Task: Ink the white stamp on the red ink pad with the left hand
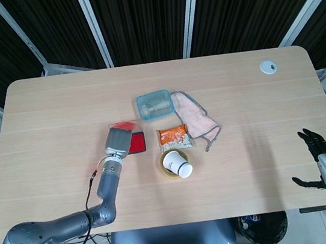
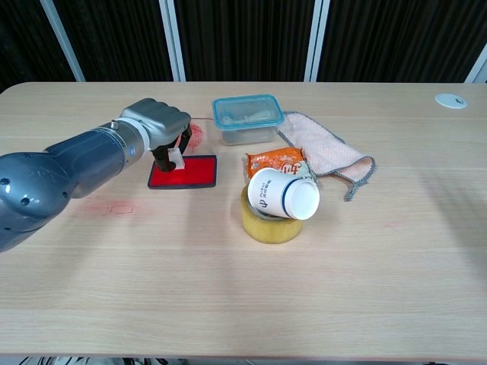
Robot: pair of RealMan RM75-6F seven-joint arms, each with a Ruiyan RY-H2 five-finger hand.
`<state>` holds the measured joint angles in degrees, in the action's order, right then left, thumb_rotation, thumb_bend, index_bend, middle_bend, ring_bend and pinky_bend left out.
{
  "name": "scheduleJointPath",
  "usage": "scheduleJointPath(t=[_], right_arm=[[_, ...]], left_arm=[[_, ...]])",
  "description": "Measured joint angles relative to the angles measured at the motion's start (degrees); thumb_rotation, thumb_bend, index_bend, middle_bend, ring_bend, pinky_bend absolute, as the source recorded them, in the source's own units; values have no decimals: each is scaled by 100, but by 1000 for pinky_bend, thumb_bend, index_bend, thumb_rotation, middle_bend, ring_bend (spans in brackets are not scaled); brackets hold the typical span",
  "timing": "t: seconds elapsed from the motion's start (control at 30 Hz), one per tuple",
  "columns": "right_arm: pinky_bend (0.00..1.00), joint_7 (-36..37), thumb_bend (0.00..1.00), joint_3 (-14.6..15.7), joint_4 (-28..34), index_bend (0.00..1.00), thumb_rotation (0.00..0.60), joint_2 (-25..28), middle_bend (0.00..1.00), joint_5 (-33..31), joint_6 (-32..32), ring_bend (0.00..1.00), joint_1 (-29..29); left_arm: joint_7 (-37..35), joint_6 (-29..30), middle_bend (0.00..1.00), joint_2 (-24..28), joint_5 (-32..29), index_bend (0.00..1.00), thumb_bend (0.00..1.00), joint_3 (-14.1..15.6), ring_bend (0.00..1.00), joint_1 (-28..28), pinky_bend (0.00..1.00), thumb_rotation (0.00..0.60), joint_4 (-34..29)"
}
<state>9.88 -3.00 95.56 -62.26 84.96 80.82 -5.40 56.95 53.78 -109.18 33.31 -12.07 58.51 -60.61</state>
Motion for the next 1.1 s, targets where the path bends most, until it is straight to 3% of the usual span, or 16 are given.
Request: scheduleJointPath(t=[0.53, 0.87, 1.1], right_arm=[[185, -42, 157, 3, -14, 0, 600, -14, 0, 18, 34, 0, 13], [185, -44, 157, 8, -29, 0, 600, -11, 0, 37, 46, 0, 16], [185, -77, 157, 8, -28, 0, 600, -21, 0, 31, 42, 0, 15]], left_arm=[[-128, 158, 770, 184, 197, 739, 515, -42, 541, -55, 585, 600, -311], [-158, 514, 769, 802, 309, 738, 515, -49, 541, -234, 585, 600, -1309], [-271, 802, 762, 1411, 507, 733, 515, 171, 537, -544, 585, 600, -2136]])
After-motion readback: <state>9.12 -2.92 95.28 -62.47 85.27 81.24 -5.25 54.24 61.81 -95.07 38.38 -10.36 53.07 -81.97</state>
